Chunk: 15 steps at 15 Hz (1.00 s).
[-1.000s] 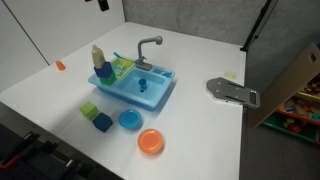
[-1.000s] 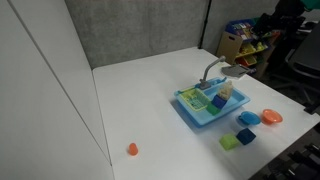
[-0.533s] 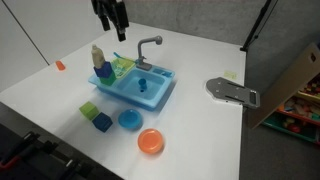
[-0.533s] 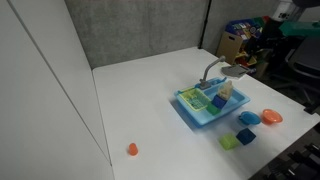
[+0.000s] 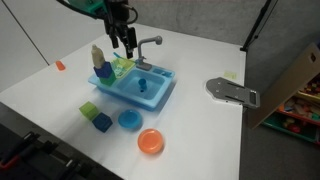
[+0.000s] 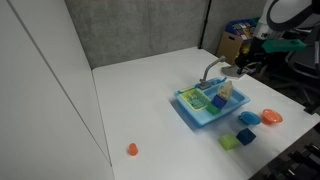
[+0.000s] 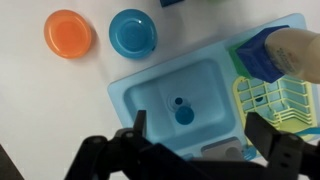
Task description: Take the blue cup out of the toy sink and put it on the orange plate
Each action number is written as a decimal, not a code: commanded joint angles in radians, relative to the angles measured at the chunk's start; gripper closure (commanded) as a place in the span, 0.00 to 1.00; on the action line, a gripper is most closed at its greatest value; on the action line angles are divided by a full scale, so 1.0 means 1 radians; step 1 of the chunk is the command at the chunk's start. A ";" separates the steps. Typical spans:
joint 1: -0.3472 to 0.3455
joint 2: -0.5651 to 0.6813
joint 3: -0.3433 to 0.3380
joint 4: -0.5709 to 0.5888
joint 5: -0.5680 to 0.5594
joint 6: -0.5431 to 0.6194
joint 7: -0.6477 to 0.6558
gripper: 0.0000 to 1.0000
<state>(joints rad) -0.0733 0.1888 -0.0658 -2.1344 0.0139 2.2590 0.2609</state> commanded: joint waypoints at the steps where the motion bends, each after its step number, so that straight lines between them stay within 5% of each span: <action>1: 0.009 0.003 -0.009 0.001 0.002 -0.003 -0.002 0.00; 15: -0.004 0.162 -0.004 0.063 0.036 0.090 -0.065 0.00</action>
<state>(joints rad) -0.0723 0.2990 -0.0698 -2.1127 0.0199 2.3230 0.2465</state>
